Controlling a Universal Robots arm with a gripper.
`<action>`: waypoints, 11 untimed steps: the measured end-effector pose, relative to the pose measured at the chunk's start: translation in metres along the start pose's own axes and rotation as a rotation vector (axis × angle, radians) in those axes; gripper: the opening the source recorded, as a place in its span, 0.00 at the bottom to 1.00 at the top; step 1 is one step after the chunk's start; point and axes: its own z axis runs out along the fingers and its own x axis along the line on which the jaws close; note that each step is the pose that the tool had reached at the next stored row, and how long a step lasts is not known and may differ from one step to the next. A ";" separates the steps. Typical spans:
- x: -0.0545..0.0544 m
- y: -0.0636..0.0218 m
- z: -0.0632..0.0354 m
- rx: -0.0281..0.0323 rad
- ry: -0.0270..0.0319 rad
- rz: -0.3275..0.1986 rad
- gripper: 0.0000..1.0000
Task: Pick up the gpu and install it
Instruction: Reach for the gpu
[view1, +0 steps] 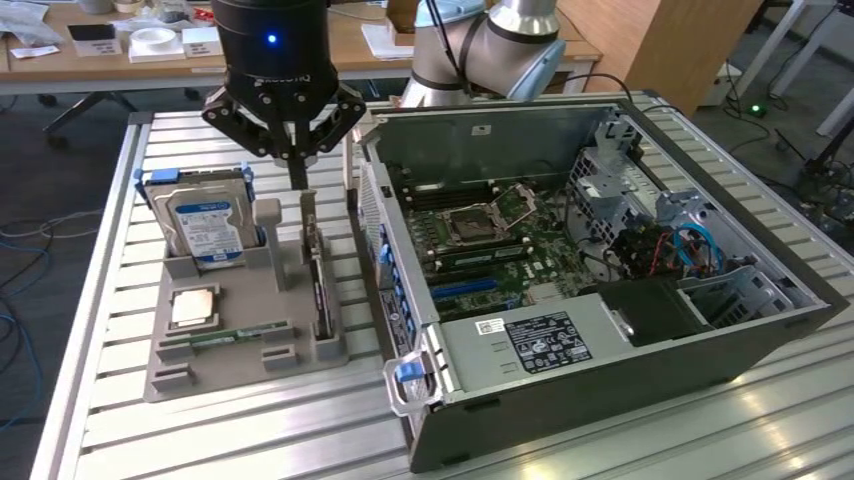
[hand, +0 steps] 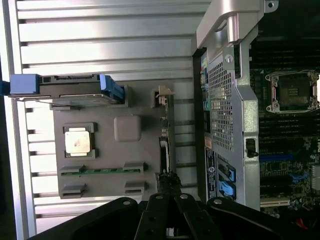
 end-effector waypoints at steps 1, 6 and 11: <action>0.000 0.0000 0.0000 0.0000 0.0000 0.000 0.11; 0.000 -0.0019 -0.0001 0.0001 0.0001 0.000 0.11; -0.001 -0.0084 -0.0002 0.0000 0.0000 0.000 0.11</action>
